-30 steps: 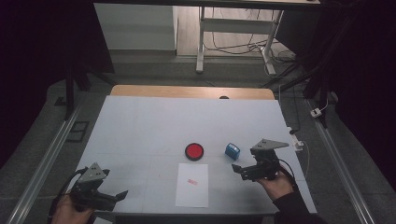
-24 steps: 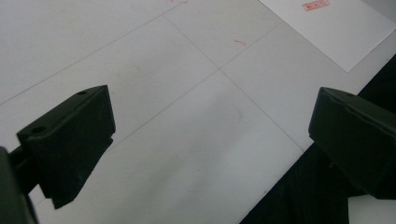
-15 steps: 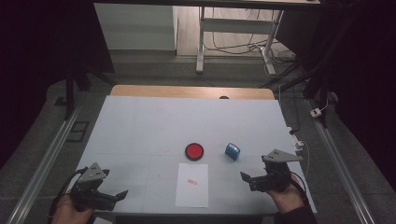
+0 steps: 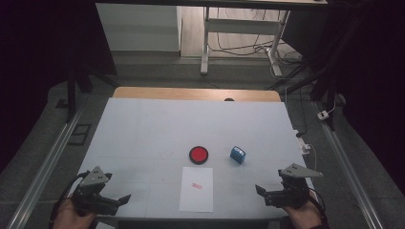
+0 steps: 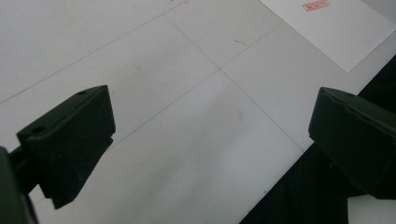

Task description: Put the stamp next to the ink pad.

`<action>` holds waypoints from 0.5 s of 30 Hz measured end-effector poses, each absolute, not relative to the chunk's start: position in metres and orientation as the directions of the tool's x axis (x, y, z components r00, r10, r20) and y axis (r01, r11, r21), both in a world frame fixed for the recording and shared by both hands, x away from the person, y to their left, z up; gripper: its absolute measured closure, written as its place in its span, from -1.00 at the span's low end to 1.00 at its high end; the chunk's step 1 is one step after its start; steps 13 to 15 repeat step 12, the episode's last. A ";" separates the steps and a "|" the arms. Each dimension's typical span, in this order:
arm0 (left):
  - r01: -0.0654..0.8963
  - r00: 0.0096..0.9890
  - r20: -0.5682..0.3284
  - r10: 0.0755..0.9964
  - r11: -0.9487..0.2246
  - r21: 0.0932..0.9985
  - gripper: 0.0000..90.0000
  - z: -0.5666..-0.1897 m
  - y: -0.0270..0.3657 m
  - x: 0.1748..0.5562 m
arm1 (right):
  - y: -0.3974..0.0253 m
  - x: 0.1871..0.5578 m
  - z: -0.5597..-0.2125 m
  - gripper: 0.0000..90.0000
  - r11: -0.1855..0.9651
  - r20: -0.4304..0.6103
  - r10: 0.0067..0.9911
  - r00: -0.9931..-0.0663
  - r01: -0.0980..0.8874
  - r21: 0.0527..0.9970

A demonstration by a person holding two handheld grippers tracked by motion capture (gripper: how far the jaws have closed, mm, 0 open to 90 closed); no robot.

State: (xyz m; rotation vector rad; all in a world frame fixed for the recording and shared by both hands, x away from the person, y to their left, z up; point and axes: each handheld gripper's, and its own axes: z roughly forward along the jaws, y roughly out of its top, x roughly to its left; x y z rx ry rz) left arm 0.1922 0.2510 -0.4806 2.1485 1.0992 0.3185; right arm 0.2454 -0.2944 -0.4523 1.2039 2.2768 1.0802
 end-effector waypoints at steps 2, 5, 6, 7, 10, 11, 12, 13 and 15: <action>0.616 0.611 -0.089 0.787 -0.401 0.678 -0.98 -0.481 0.251 0.192 | -0.296 0.243 -0.453 -1.00 0.348 0.050 0.815 -0.578 0.555 0.756; 0.616 0.611 -0.088 0.787 -0.403 0.677 -0.98 -0.481 0.251 0.192 | -0.298 0.240 -0.453 -1.00 0.345 0.051 0.819 -0.572 0.561 0.752; 0.616 0.611 -0.088 0.787 -0.403 0.677 -0.98 -0.481 0.251 0.192 | -0.299 0.239 -0.453 -1.00 0.340 0.056 0.819 -0.571 0.561 0.755; 0.616 0.611 -0.088 0.787 -0.403 0.677 -0.98 -0.481 0.251 0.192 | -0.300 0.239 -0.453 -1.00 0.343 0.054 0.819 -0.571 0.563 0.752; 0.616 0.612 -0.087 0.786 -0.404 0.677 -0.98 -0.481 0.251 0.192 | -0.300 0.240 -0.453 -1.00 0.338 0.063 0.821 -0.567 0.572 0.748; 0.615 0.613 -0.089 0.785 -0.404 0.677 -0.98 -0.481 0.251 0.192 | -0.300 0.240 -0.454 -1.00 0.340 0.063 0.821 -0.567 0.575 0.745; 0.615 0.613 -0.091 0.785 -0.403 0.677 -0.98 -0.481 0.251 0.193 | -0.299 0.240 -0.454 -1.00 0.342 0.061 0.821 -0.567 0.575 0.743; 0.615 0.613 -0.091 0.785 -0.403 0.677 -0.98 -0.481 0.251 0.193 | -0.299 0.240 -0.454 -1.00 0.342 0.061 0.821 -0.567 0.575 0.743; 0.615 0.613 -0.091 0.785 -0.403 0.677 -0.98 -0.481 0.251 0.193 | -0.299 0.240 -0.454 -1.00 0.342 0.061 0.821 -0.567 0.575 0.743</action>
